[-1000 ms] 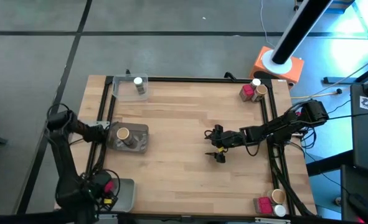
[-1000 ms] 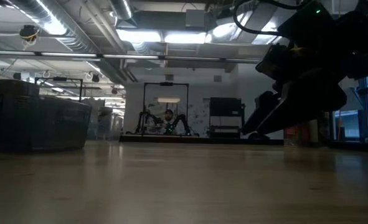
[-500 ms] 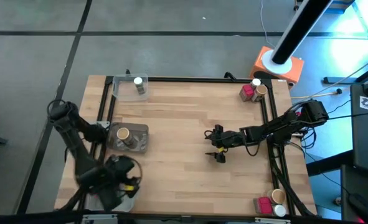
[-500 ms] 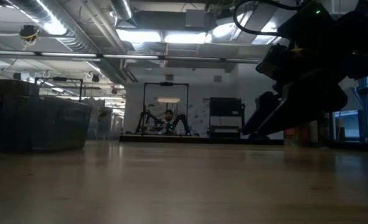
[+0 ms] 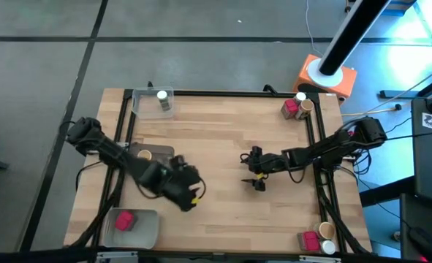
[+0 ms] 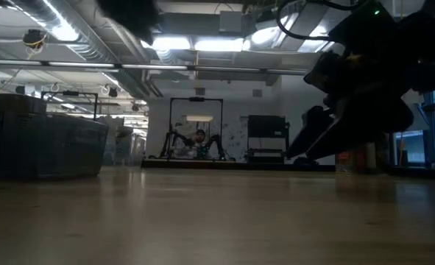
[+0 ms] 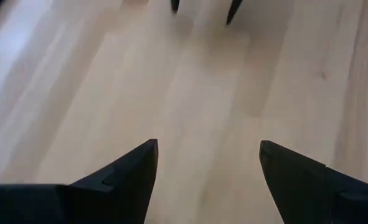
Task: Sort spices by type
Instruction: Put the top red spice can into the gray bin
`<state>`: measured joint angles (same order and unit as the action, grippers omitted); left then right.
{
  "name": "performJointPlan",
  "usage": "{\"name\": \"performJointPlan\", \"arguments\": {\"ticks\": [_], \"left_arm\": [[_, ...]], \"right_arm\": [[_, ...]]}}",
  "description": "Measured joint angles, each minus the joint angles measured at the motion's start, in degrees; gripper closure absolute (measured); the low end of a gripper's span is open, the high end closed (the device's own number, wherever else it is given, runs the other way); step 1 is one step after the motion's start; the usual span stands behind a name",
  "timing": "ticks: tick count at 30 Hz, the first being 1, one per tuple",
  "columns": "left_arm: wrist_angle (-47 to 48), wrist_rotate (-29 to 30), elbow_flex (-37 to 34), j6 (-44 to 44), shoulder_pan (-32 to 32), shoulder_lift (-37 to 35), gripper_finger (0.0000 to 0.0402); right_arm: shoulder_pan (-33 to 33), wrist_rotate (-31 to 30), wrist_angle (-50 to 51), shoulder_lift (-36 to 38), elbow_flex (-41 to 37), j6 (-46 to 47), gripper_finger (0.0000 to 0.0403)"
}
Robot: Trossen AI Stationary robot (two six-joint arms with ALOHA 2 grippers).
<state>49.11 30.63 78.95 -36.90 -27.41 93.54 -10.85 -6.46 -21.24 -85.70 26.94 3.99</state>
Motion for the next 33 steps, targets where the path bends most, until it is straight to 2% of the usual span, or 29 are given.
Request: {"name": "performJointPlan", "arguments": {"ticks": [3,7,13,17,23,28,30,33], "left_arm": [[-5.65,-2.98,-2.54,9.24,3.57,0.00,0.0139],[-13.49,-8.13,-8.68,15.29,7.79,-0.13,0.0139],[-28.66,-8.37,-18.52,19.97,12.08,-2.40,0.0139],[-37.80,-8.39,-24.22,22.67,14.27,-4.88,0.0139],[-54.36,-5.55,-34.93,22.86,16.19,-9.53,0.0139],[-70.62,-4.52,-44.03,23.34,17.48,-11.06,0.0139],[-74.53,-4.51,-46.24,23.44,18.37,-11.06,0.0139],[-75.63,-4.35,-47.32,24.30,19.90,-11.06,0.0139]], "right_arm": [[0.28,-0.28,3.97,3.11,0.00,-0.02,0.0024],[2.84,-1.00,11.58,9.97,-0.01,-0.25,0.0024],[11.33,-4.27,26.14,21.82,1.56,-2.93,0.0024],[18.75,-4.53,32.51,26.14,5.01,-5.46,0.0024],[31.05,-5.12,35.86,26.00,10.79,-11.29,0.0024],[42.81,-7.06,42.44,22.78,18.58,-11.60,0.0024],[46.63,-7.04,46.63,20.82,22.39,-11.67,0.0024],[51.32,-6.98,52.19,17.48,27.75,-11.97,0.0024]]}}
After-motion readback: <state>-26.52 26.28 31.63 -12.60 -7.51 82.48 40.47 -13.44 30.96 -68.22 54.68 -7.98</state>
